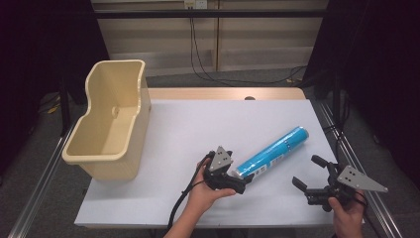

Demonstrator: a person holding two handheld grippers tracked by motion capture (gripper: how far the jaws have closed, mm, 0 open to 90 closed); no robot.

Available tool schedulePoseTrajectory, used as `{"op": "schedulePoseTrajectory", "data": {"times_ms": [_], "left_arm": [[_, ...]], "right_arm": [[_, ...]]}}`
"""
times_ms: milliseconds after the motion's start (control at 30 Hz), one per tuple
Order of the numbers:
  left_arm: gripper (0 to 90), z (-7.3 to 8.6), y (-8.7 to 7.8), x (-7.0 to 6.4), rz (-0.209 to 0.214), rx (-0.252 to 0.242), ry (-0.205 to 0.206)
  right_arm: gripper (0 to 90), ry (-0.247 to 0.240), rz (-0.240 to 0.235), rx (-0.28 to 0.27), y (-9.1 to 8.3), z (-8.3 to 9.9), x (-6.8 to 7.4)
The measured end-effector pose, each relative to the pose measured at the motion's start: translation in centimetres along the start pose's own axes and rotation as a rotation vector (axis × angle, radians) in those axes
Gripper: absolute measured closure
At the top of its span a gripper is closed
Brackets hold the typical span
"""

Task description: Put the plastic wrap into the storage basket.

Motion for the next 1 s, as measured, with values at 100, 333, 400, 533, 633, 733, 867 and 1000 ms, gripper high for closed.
{"op": "schedulePoseTrajectory", "data": {"times_ms": [100,333,400,533,633,733,867,1000], "left_arm": [[0.0,0.1,0.5,-0.2,0.002,0.02,0.001],[0.0,0.4,1.4,-0.1,-0.022,0.099,0.01],[0.9,0.6,1.6,-0.1,-0.02,0.127,0.013],[4.2,0.8,1.8,-0.1,-0.012,0.172,0.01],[5.2,1.2,2.2,-0.1,-0.026,0.212,0.02],[6.2,1.2,2.3,-0.1,-0.037,0.229,0.032],[7.3,1.3,2.4,0.1,-0.041,0.242,0.029],[10.8,1.5,2.6,0.2,-0.046,0.253,0.03]], "right_arm": [[0.0,0.001,0.0,-0.003,0.0,0.0,0.0],[0.0,-0.003,0.002,-0.007,-0.1,-0.1,-0.1],[0.0,-0.003,0.0,-0.009,0.0,-0.1,0.0],[0.0,-0.005,0.0,-0.006,0.0,-0.1,0.0],[0.0,-0.009,0.001,-0.006,0.0,-0.1,0.0],[0.0,-0.012,-0.001,-0.004,0.0,-0.1,0.0],[0.0,-0.013,0.0,-0.003,0.0,-0.1,0.1],[0.0,-0.014,0.0,-0.004,0.0,-0.1,0.0]]}}
Point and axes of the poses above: each handheld gripper's, and its own axes: y roughly forward along the jaws, z roughly out of its underside, x roughly to its left, the point moved 1 cm from there along y, roughly forward along the jaws, and after that the axes turned 6 degrees about z, right-handed, at the moved point
